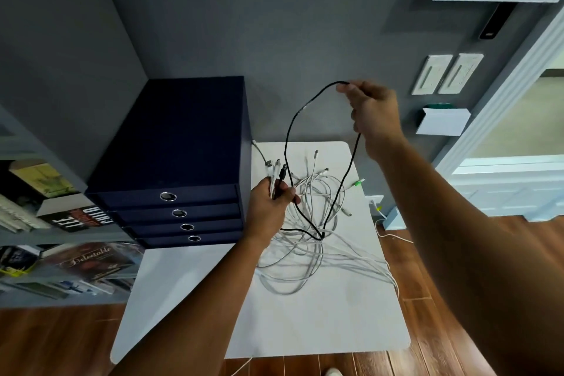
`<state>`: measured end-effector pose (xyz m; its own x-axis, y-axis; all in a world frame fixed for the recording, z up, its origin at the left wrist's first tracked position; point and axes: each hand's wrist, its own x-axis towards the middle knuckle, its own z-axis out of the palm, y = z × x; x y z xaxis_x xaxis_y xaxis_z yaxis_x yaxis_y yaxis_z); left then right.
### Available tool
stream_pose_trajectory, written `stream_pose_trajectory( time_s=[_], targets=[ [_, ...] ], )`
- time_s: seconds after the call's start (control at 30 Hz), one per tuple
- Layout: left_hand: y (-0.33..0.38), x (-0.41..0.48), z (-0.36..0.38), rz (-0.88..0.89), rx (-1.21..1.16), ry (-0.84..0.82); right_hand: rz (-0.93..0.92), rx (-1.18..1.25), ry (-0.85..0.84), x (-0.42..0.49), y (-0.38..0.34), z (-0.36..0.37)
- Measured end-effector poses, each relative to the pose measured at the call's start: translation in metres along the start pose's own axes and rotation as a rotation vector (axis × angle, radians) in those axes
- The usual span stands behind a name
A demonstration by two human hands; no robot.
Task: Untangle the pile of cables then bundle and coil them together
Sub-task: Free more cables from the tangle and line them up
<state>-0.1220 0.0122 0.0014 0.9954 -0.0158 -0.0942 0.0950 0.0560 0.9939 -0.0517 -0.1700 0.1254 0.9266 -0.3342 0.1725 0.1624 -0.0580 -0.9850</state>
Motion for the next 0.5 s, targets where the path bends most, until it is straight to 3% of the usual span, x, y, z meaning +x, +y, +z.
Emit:
stream_pose_trajectory(
  time_s=[0.1, 0.27, 0.4, 0.5],
  targets=[
    [-0.006, 0.004, -0.002, 0.018, 0.020, -0.019, -0.163, -0.055, 0.053, -0.002, 0.010, -0.006],
    [-0.005, 0.003, -0.001, 0.010, 0.008, -0.023, 0.098, -0.091, 0.026, -0.011, 0.050, -0.014],
    [-0.001, -0.004, 0.004, -0.021, 0.038, -0.104, 0.298, 0.184, 0.115, -0.020, 0.076, -0.016],
    [-0.007, -0.009, 0.007, -0.072, 0.114, -0.152, 0.272, 0.321, 0.197, -0.022, 0.075, -0.019]
  ],
)
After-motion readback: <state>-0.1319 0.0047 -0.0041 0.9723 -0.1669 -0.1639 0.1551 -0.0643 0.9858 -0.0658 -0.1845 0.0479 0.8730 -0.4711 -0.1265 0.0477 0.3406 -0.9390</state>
